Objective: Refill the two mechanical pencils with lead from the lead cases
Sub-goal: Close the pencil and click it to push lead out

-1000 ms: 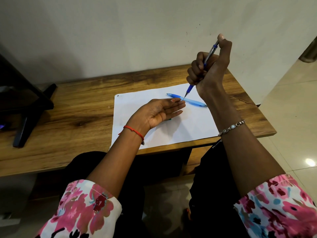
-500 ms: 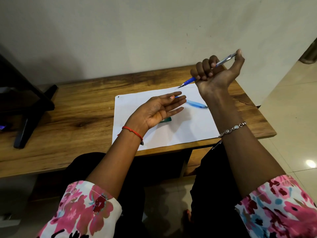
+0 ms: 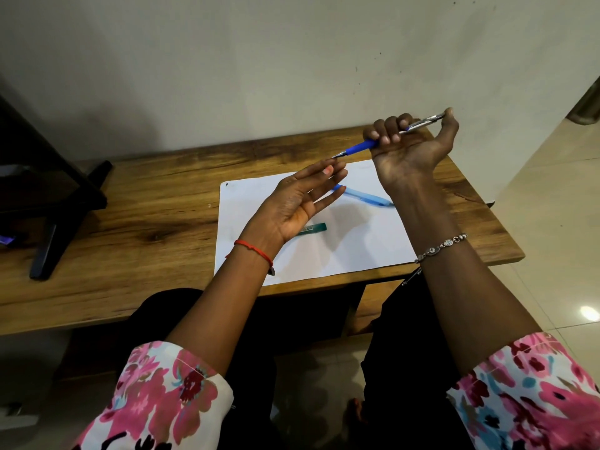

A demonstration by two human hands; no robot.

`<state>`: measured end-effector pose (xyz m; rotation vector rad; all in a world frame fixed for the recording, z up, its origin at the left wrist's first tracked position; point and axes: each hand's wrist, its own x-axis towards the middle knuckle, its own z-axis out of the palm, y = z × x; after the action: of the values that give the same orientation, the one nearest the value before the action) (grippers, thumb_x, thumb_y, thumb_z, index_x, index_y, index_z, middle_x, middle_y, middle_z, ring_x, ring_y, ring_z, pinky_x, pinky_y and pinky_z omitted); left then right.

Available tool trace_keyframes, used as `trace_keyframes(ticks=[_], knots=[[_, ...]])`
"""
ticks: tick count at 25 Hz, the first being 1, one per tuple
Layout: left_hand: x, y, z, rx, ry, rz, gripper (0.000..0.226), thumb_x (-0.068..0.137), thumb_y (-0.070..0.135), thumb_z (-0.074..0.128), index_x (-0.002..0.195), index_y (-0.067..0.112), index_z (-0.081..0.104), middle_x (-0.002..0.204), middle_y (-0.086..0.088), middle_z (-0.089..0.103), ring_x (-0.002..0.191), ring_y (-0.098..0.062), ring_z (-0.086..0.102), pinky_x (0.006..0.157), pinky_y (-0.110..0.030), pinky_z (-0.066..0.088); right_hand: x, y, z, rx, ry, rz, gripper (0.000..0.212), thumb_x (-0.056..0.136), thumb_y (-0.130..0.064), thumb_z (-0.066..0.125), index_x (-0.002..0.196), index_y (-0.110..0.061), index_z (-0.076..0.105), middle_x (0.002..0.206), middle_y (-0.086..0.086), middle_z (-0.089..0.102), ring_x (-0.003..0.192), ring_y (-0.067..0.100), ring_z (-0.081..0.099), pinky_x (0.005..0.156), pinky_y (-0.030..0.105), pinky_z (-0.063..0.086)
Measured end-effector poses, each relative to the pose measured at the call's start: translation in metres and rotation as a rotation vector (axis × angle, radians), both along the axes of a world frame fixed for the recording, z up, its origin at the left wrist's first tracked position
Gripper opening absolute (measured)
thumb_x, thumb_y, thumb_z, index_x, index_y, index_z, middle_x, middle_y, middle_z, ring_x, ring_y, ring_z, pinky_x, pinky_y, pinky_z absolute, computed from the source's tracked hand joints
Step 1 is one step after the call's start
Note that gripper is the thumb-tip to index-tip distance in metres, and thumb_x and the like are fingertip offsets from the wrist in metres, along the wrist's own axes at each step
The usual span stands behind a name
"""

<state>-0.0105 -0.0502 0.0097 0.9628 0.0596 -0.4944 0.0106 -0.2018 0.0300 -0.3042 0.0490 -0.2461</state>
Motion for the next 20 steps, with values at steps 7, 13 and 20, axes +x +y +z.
trace_keyframes(ticks=[7,13,20], knots=[[0.011,0.010,0.003,-0.100,0.036,0.291,0.006,0.086,0.006,0.058,0.084,0.005,0.064,0.065,-0.005,0.071,0.061,-0.012,0.069,0.059,-0.021,0.058,0.001,0.013,-0.003,-0.276,0.069,0.135,0.061,0.093,-0.035,0.034,0.057,0.002,0.066,0.061,0.017,0.065,0.063,0.031,0.065,0.078,0.040,0.053],[0.023,0.031,0.006,-0.048,0.057,0.380,0.009,0.085,0.007,0.061,0.077,0.005,0.062,0.057,-0.003,0.069,0.055,-0.010,0.067,0.055,-0.021,0.056,0.006,0.003,-0.004,-0.703,0.260,0.056,0.026,0.092,-0.014,0.045,0.080,-0.002,0.065,0.071,0.008,0.068,0.056,0.023,0.060,0.055,0.029,0.047],[0.027,0.040,0.007,0.079,0.107,0.321,0.011,0.086,0.007,0.060,0.076,0.003,0.061,0.052,-0.004,0.066,0.050,-0.011,0.064,0.054,-0.022,0.057,-0.001,-0.012,-0.007,-1.573,0.072,0.160,0.014,0.077,-0.004,0.074,0.091,-0.003,0.073,0.055,-0.003,0.068,0.049,0.007,0.059,0.053,0.017,0.049]])
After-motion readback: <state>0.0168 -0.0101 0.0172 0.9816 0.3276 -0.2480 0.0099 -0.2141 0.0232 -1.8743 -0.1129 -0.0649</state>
